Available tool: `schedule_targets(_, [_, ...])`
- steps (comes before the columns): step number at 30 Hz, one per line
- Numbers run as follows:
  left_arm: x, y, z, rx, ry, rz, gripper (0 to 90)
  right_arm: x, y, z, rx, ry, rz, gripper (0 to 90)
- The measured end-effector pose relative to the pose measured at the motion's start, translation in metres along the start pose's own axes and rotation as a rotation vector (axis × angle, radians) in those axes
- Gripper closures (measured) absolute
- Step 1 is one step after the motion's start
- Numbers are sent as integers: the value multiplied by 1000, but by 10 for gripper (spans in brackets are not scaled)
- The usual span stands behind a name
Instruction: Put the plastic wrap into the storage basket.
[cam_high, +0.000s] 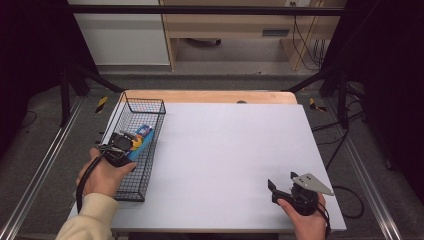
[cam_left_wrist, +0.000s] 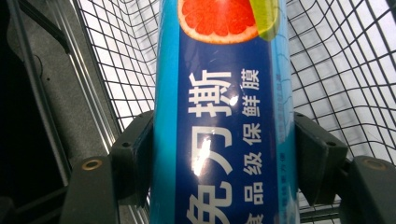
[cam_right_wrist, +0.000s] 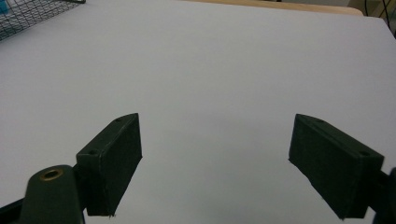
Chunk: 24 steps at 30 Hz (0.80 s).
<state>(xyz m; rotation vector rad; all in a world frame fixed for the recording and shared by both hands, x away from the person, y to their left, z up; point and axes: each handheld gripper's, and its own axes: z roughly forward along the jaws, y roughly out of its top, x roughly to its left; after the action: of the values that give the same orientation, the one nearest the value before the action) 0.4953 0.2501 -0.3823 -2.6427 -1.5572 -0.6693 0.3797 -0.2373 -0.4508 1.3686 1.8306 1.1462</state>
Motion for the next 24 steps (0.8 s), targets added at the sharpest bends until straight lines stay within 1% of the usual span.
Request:
schedule_targets(4, [0,2,2,13,2,7,320,0,0,0,1,3,4,173])
schedule_targets(11, [0,6,5,43,0,21,320,0,0,1,4,3,-4,172])
schedule_targets(12, [0,6,5,43,0,21,320,0,0,1,4,3,-4,172])
schedule_targets(13, [0,7,6,53,-6,18,320,0,0,1,4,3,-4,172])
schedule_targets(16, [-1,8,8,57,-1,17,320,0,0,0,4,5,-3,172])
schedule_targets(17, [-2,9,9,67,5,29,320,0,0,0,3,6,-4,173])
schedule_targets(24, [-3,11,10,74,4,22,319,0,0,0,3,6,-2,172])
